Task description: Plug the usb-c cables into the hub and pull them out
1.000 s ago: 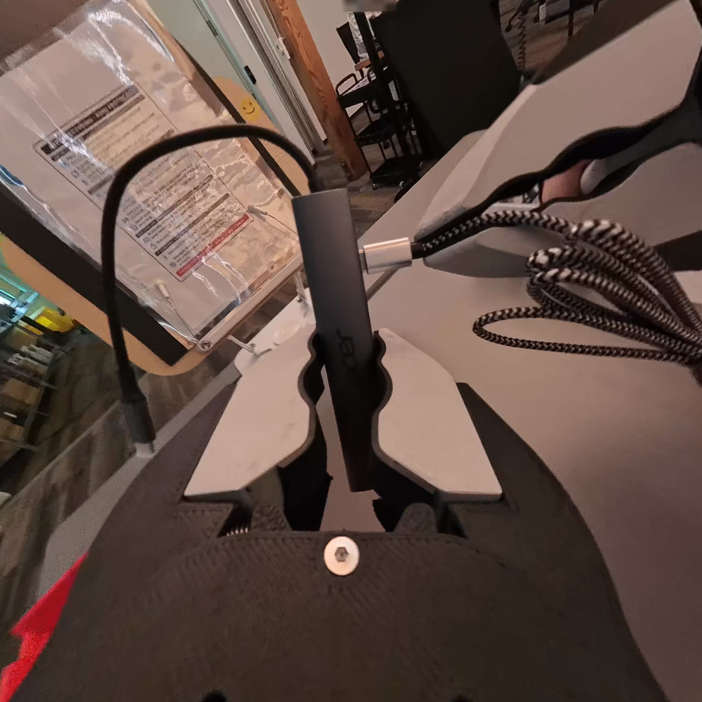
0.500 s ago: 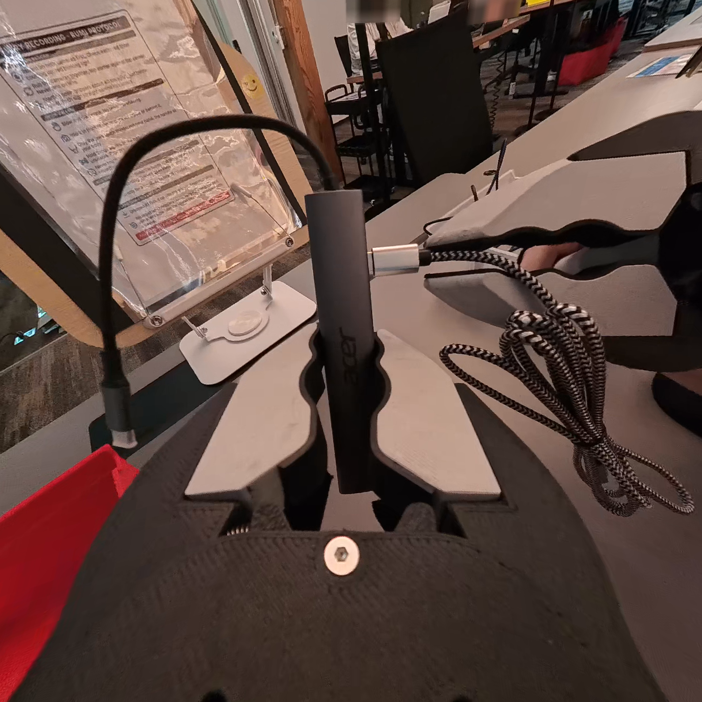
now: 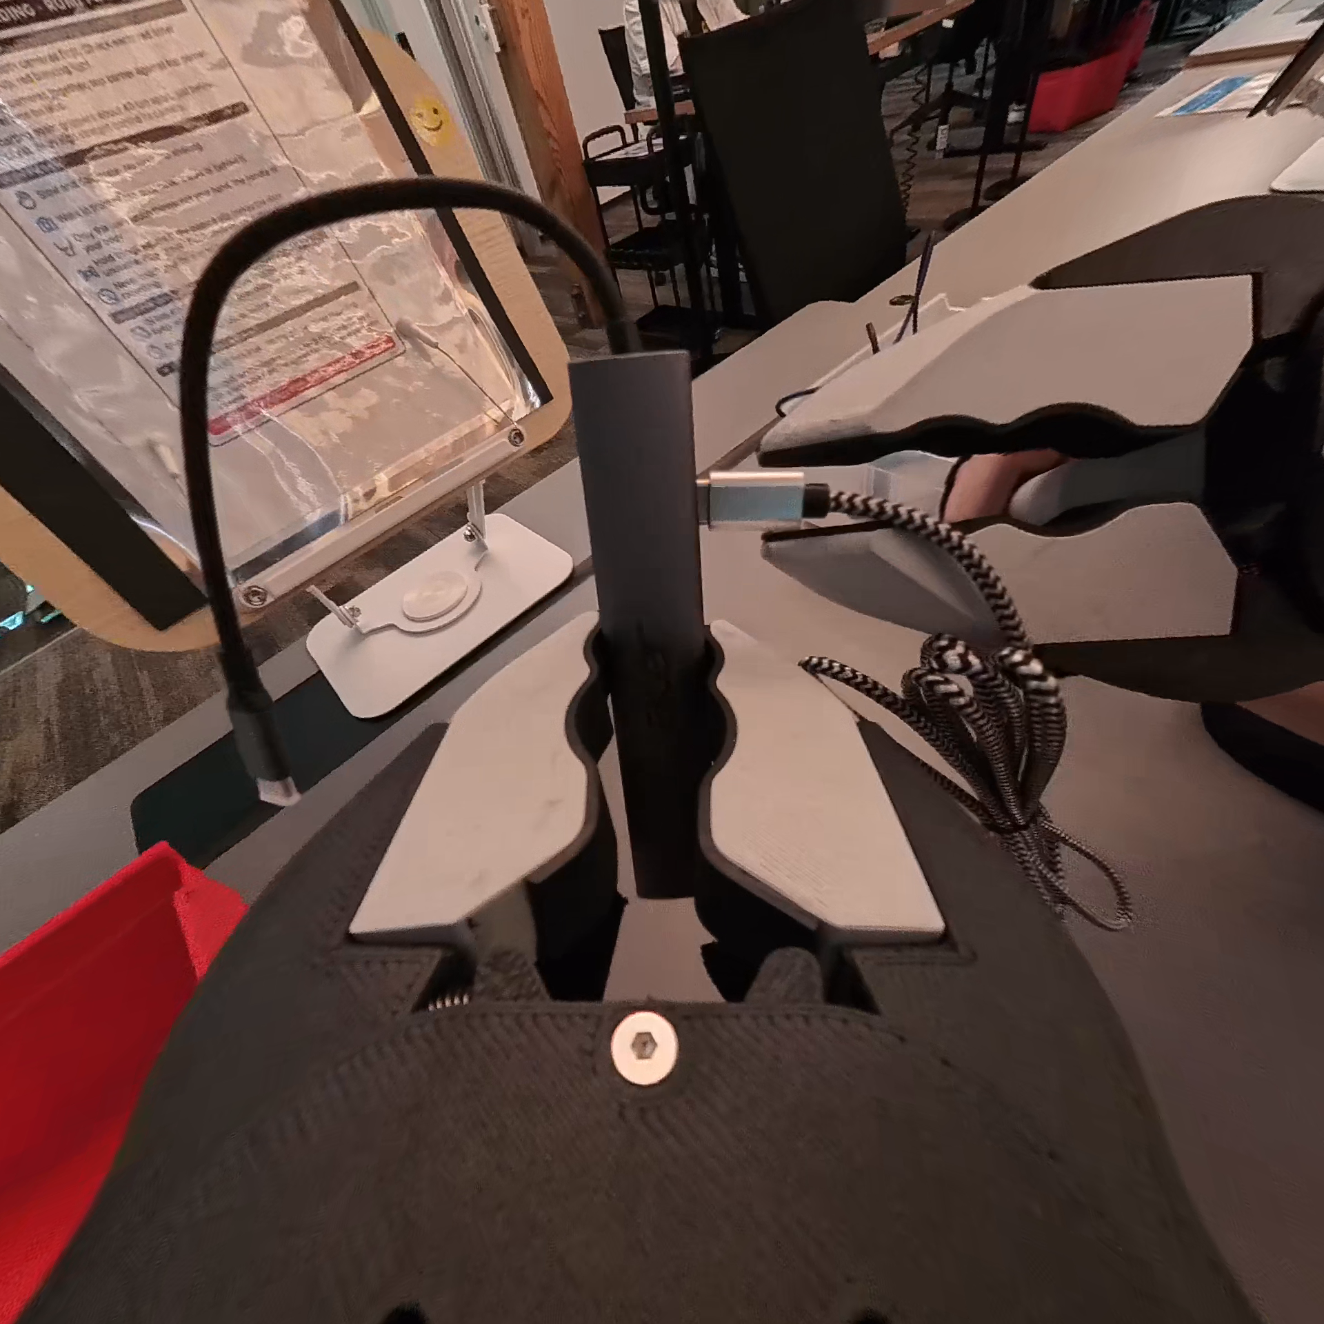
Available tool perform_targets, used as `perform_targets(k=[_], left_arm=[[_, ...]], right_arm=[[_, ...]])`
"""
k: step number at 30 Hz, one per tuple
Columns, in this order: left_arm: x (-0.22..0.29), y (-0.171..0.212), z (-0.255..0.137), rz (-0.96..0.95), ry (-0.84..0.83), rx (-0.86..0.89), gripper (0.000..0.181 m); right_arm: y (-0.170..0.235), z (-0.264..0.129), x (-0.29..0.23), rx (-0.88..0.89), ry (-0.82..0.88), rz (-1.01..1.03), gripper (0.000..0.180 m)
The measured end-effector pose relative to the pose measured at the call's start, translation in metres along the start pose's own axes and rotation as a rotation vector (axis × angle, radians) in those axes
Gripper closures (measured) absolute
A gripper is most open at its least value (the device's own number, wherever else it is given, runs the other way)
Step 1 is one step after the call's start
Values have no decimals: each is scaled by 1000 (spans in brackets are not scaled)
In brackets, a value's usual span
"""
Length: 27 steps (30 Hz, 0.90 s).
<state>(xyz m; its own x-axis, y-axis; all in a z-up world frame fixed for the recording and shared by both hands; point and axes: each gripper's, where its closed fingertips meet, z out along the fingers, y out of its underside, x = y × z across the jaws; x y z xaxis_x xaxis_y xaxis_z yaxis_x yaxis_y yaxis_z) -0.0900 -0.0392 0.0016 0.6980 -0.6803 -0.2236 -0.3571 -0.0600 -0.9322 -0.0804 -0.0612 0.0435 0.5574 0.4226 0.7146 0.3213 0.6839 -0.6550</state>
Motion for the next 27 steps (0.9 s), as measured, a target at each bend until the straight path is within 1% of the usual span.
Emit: perform_targets(k=[1,7,12,14,16,21,22,27], left_arm=[[1,1,1,1,5,-6,159],[5,7,4,1,17,-39,159],[9,14,7,-13,58,-84,160],[9,18,7,-16,71,-114,160],[9,24,6,-22,92,-159,160],[8,46,4,-90,144,-326,159],[8,52,4,-104,154,-363,159],[9,81,4,-124,183,-520,160]], right_arm=[[-1,0,-1,5,-2,-4,167],[-5,-1,-5,23,29,-113,163],[-10,-2,-16,37,10,-262,165],[-8,-1,-18,26,1,-276,165],[-4,0,-20,12,-19,-258,166],[8,5,-31,-11,-77,-116,163],[10,6,-33,-11,-75,-119,162],[23,8,-55,-31,-127,-270,163]])
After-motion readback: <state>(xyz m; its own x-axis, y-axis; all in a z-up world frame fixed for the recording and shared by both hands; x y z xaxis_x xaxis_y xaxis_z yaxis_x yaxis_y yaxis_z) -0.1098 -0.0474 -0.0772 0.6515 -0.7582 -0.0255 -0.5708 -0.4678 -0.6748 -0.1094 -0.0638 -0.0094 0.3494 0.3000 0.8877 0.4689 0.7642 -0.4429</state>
